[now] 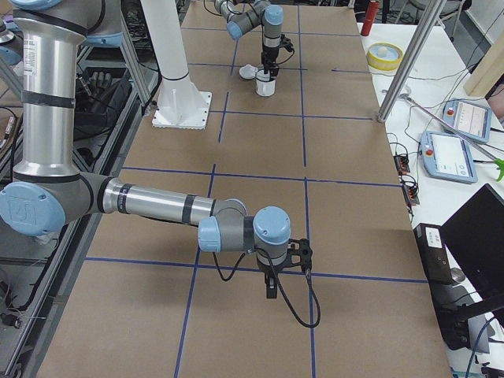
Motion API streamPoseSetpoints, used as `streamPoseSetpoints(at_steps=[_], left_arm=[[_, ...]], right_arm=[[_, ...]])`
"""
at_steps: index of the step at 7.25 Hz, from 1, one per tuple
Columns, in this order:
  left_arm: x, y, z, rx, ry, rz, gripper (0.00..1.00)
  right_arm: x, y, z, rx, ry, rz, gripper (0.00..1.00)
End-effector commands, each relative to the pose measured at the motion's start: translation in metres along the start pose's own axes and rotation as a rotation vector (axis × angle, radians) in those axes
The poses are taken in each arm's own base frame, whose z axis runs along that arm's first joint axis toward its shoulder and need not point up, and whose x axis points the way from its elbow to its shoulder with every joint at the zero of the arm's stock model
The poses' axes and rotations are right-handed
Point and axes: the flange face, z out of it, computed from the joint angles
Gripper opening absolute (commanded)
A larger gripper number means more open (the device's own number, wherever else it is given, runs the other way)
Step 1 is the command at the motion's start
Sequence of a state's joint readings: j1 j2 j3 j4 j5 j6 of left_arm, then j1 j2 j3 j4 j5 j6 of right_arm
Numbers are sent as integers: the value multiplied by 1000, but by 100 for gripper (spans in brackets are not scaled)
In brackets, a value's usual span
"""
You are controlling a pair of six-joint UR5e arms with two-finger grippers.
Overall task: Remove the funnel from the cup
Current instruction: 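Lower the left gripper and close it on the glass funnel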
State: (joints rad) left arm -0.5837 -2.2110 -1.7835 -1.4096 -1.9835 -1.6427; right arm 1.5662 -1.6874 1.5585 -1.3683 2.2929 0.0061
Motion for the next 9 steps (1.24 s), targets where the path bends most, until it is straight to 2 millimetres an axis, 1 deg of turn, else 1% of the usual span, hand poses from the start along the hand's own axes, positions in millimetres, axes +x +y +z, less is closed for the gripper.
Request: streamPoseSetpoints(at_steps=[1,2,3,4,5,6,7,8,9], left_arm=[[2,0,6,-3,4,4,51],[2,1,6,-4,4,4,32],[3,1,4,-5,7,5,3],[7,3,0,-4,15,8,0],[13,8,-10,-3,30,18,0],[14,10,-20,0,35,19,0],[17,13,-53,26,23,14,0],[25,14,-79,93,14,19,0],[30,14,-88,113,17,19,0]], right_arm=[[1,0,1,-1,1,1,100],[0,0,0,0,0,0,100],[0,0,0,0,0,0,100],[0,0,1,-1,0,1,100],[0,0,1,-1,0,1,100],[0,0,1,-1,0,1,100],[0,0,0,0,0,0,100],[0,0,0,0,1,0,100],[0,0,0,0,0,0,100]])
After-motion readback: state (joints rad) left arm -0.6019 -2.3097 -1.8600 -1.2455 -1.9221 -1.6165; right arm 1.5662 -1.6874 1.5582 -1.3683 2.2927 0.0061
